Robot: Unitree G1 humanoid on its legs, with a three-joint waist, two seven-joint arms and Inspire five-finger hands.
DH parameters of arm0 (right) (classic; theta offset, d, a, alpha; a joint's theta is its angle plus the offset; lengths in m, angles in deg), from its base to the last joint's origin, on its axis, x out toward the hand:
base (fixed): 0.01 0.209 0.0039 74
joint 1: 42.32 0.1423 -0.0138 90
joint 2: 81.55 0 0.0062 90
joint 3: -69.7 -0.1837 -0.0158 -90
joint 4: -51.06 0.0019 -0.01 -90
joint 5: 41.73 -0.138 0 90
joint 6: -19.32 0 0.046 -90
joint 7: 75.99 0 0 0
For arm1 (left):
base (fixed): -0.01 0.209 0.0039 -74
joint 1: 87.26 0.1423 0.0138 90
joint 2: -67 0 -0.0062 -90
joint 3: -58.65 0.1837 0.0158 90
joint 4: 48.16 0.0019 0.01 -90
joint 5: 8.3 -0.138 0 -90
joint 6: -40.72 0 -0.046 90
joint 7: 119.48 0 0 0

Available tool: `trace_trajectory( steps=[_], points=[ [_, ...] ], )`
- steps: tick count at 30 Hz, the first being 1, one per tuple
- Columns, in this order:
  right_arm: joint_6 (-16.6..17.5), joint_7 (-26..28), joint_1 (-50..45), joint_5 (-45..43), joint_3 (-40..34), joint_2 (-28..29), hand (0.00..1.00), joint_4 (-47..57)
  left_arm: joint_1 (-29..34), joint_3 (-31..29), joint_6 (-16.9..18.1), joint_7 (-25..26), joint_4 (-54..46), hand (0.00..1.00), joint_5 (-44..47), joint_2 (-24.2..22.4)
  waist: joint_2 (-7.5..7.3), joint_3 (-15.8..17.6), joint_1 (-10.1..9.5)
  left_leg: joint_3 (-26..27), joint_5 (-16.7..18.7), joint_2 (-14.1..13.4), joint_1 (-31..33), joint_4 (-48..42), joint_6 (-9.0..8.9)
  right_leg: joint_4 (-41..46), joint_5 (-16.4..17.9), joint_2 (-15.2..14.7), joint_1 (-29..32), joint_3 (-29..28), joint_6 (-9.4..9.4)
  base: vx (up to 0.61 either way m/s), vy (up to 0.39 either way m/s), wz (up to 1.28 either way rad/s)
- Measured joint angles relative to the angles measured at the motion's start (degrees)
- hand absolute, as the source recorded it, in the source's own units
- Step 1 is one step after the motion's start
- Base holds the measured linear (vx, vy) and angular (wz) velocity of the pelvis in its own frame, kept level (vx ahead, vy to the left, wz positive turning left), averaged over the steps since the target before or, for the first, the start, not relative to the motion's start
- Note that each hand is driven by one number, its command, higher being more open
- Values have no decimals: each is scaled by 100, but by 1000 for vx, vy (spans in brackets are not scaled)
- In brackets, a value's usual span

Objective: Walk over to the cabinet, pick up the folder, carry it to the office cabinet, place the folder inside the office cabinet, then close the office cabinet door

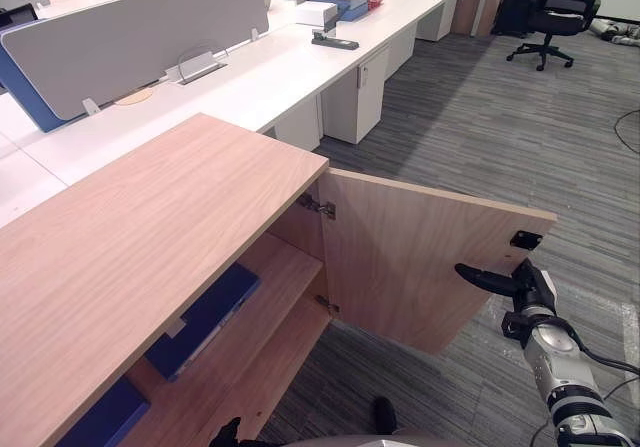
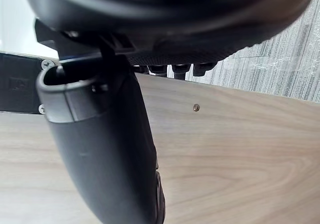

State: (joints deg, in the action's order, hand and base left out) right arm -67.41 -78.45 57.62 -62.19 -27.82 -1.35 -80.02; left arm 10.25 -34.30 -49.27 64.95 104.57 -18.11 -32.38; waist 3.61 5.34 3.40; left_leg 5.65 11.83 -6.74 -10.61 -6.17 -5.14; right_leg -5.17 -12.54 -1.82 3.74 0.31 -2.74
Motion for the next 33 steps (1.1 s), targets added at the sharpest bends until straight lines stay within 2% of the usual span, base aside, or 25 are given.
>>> trace_trajectory(
  steps=[2, 5, 9, 11, 12, 13, 14, 17, 20, 21, 22, 23, 24, 26, 27, 33],
  points=[
    [-2, 0, 50, 7, 63, -49, 100, -56, -1, 4, 1, 0, 0, 100, 2, 1, 1, 0, 0, 0, -2, -1, 4, 0, -3, 0, -3, 1, 3, -2, 5, 0, 0, 0],
    [-33, 10, 38, 27, 673, -447, 100, -34, -1, 5, 2, -3, -1, 100, 1, 4, -3, 5, 37, 20, 0, -4, 3, 1, -5, 0, -3, 11, 14, -27, 17, 0, 0, -4],
    [-193, 453, -59, 368, 2024, -1612, 100, 310, -1, 41, 41, -185, 0, 100, -108, 41, -22, 18, 119, 66, 5, -42, 2, 9, -37, 1, -1, 56, 33, -64, 34, 0, 0, -7],
    [-272, 971, -39, 657, 3536, -2879, 100, 975, -3, 55, 90, -338, 5, 100, -212, 105, -53, 18, 182, 169, 13, -116, -2, 8, -91, 2, -11, 148, 75, -148, 65, -5, -9, -20],
    [-305, 1216, 2, 750, 3906, -3217, 100, 1174, 0, 58, 93, -385, 17, 100, -224, 124, -67, 8, 188, 188, 8, -134, 6, 8, -99, 2, -15, 177, 98, -171, 73, -10, -29, -21],
    [-392, 1828, 74, 961, 4588, -3815, 100, 1642, -71, 72, 105, -464, 62, 100, -261, 150, -85, -16, 188, 189, -3, -163, 43, -4, -102, 2, -43, 222, 138, -181, 135, -10, -49, -10],
    [-440, 2394, 68, 1070, 4957, -4185, 100, 2083, -158, 154, 129, -513, 104, 100, -329, 192, -149, 10, 178, 180, -45, -197, 55, -7, -138, 3, -40, 255, 155, -181, 146, -13, -54, -5],
    [-421, 3566, -60, 1163, 5300, -4389, 100, 2972, -247, 205, 204, -620, 149, 100, -439, 278, -268, 0, 139, 132, -168, -221, 84, 31, -151, 2, -66, 301, 223, -194, 180, -35, -56, -7],
    [-228, 4036, -450, 1140, 5421, -4191, 100, 3803, -338, 199, 205, -604, 156, 100, -440, 250, -301, 19, 54, 179, -219, -158, 179, 53, -81, -2, -62, 260, 348, -215, 173, -73, -7, -6],
    [-186, 4107, -501, 1135, 5436, -4174, 100, 4001, -368, 197, 206, -603, 158, 100, -439, 239, -287, 23, 14, 200, -188, -138, 215, 67, 21, -2, -22, 274, 389, -219, 119, -104, -15, -17],
    [-105, 4258, -574, 1123, 5448, -4175, 100, 4383, -370, 182, 204, -588, 176, 100, -436, 88, -11, -15, -80, 214, -119, -321, 320, 121, 122, 254, 72, 329, 540, -167, 72, -71, -10, -13],
    [-38, 4305, -596, 1105, 5478, -4167, 100, 4544, -320, 163, 204, -572, 178, 100, -436, 40, 36, -25, -97, 193, -118, -326, 314, 173, 129, 809, 119, 347, 683, -195, 233, 0, 0, 0],
    [97, 4382, -632, 967, 5499, -4146, 100, 4746, -314, 157, 215, -557, 179, 100, -435, 100, -49, 12, -71, 114, -129, -205, 229, 273, 136, 939, 420, 323, 685, -237, 252, 56, 30, 3],
    [192, 4371, -613, 884, 5471, -4130, 100, 4755, -326, 159, 218, -536, 177, 100, -422, 42, 2, -12, -211, -42, -188, -194, 264, 231, 203, 530, 237, 361, 492, -226, 259, 32, 8, -2],
    [183, 4299, -581, 898, 5418, -4133, 100, 4643, -339, 163, 251, -520, 160, 100, -422, 75, -54, -19, -307, -62, -188, -209, 319, 190, 202, 269, 99, 377, 403, -223, 272, 0, 0, 0],
    [179, 4109, -524, 919, 5432, -4131, 100, 4478, -331, 138, 250, -398, 161, 100, -358, 178, -232, -32, -331, -119, -189, -206, 382, 106, 176, 30, -45, 360, 291, -193, 258, 3, 11, 3]
  ],
)
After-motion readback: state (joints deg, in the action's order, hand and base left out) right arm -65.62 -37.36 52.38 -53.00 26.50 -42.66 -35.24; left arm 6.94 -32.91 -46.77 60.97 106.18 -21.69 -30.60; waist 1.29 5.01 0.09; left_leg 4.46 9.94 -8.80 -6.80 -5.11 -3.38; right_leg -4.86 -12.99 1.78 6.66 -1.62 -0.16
